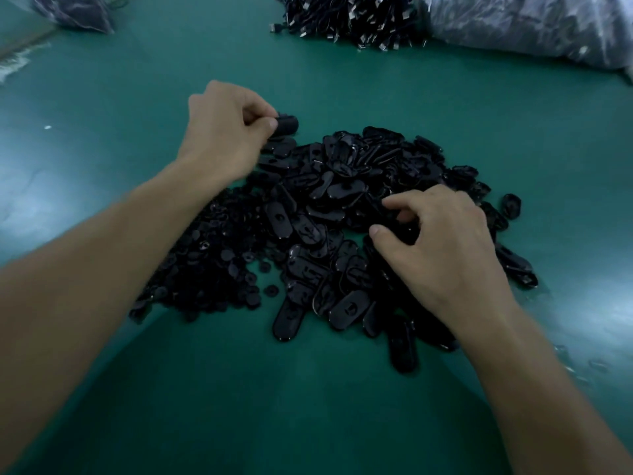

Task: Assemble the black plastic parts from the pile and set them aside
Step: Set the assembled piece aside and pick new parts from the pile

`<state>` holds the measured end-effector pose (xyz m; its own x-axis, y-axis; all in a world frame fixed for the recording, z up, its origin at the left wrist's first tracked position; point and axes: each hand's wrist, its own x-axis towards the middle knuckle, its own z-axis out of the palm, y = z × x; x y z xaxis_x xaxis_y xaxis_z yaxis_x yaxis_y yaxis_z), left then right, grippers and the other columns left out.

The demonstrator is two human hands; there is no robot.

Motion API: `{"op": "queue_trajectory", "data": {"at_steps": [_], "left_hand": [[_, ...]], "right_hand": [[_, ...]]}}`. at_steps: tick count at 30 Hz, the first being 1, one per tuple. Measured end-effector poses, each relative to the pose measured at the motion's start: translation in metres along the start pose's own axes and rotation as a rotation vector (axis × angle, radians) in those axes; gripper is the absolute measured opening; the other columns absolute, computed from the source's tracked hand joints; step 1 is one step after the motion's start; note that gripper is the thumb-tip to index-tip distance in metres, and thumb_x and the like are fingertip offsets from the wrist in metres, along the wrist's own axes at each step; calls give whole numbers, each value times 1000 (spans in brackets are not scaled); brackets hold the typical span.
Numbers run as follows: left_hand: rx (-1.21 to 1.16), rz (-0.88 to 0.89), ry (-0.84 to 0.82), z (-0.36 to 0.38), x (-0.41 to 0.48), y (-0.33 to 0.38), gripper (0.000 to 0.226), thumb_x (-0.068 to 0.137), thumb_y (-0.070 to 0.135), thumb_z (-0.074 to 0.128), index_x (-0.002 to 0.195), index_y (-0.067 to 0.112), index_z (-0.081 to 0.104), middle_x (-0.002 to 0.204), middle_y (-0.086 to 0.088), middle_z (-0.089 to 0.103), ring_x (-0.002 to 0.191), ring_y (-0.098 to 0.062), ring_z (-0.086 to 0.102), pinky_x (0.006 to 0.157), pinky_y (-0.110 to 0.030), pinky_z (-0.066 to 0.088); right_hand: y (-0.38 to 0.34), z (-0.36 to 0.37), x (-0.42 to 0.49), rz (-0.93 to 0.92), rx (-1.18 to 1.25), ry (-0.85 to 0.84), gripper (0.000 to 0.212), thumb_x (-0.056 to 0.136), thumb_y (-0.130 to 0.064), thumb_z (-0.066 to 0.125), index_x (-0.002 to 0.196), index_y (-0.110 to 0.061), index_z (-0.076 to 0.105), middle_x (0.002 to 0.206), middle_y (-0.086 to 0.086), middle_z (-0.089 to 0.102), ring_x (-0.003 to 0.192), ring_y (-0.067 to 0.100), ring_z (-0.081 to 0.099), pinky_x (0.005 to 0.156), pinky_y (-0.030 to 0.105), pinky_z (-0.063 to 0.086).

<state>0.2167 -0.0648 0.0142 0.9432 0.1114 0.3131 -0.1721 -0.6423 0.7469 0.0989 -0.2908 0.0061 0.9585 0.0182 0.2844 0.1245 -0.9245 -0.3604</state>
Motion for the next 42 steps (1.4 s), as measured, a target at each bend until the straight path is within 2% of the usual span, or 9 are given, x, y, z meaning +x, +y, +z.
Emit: {"op": "queue_trajectory", "data": {"at_steps": [8, 11, 15, 18, 21, 24, 30, 35, 42], "left_hand": [[133, -57, 16, 2, 26, -16, 9, 92, 19, 71, 94, 15, 79, 70, 10, 61, 76, -10, 62, 78, -27, 52], [152, -82, 21, 5, 26, -20, 7, 91, 22, 72, 92, 17, 77, 76, 3, 65, 89, -17, 65, 86, -30, 53], [112, -111, 93, 7, 23, -19, 7, 91, 28, 71, 95, 23, 68, 77, 9, 61, 83, -12, 61, 83, -25, 49], [40, -64, 140, 5, 14, -3, 8, 92, 33, 68, 84, 30, 66, 75, 18, 60, 70, 1, 58, 73, -19, 48], [-108, 12, 39, 2, -7, 24, 15, 90, 33, 69, 75, 34, 66, 71, 16, 67, 61, 7, 59, 61, -12, 48], [-284, -18, -195, 1, -31, 42, 14, 92, 38, 69, 82, 30, 72, 70, 14, 71, 60, 5, 62, 55, -9, 46], [-419, -26, -364, 2, -65, 46, 33, 99, 39, 58, 83, 20, 78, 74, 0, 74, 62, -3, 61, 55, -8, 41], [-477, -6, -502, 0, -76, 44, 16, 96, 23, 64, 86, 22, 76, 72, 5, 74, 58, 5, 57, 55, -7, 41], [-574, -50, -479, -4, -79, 40, 18, 98, 16, 61, 94, 23, 78, 75, 4, 74, 59, 1, 55, 53, -10, 42]], "right_hand": [[-2, 3, 0, 46, 16, 45, 27, 96, -36, 61, 117, -23, 72, 102, 0, 64, 103, 22, 56, 93, 32, 40], [-2, 4, 0, 57, 51, 84, 22, 97, -34, 60, 113, -25, 73, 99, -2, 64, 101, 22, 57, 91, 30, 41], [-3, 4, 0, 63, 116, 135, 20, 97, -33, 59, 108, -26, 74, 99, -4, 63, 102, 19, 58, 93, 36, 47], [-3, 4, 1, 33, 149, 174, 19, 100, -28, 57, 108, -22, 73, 96, -6, 63, 96, 16, 59, 91, 37, 48], [-4, 2, 1, -14, 244, 216, 20, 99, -23, 61, 115, -19, 73, 94, -14, 64, 93, 4, 61, 93, 33, 52], [-5, 2, 3, -13, 461, 200, 25, 93, -19, 70, 118, -22, 71, 91, -27, 63, 89, -10, 63, 85, 10, 50], [-8, 3, 4, -36, 729, 126, 25, 91, -13, 73, 100, -36, 68, 86, -19, 73, 85, 1, 70, 78, 18, 55], [-6, 0, 5, -59, 776, 118, 23, 94, -12, 68, 101, -33, 70, 86, -21, 73, 81, -2, 69, 74, 14, 53], [-10, 0, 4, -97, 767, 140, 25, 96, -11, 66, 101, -35, 70, 83, -20, 73, 78, 0, 69, 72, 16, 52]]}}
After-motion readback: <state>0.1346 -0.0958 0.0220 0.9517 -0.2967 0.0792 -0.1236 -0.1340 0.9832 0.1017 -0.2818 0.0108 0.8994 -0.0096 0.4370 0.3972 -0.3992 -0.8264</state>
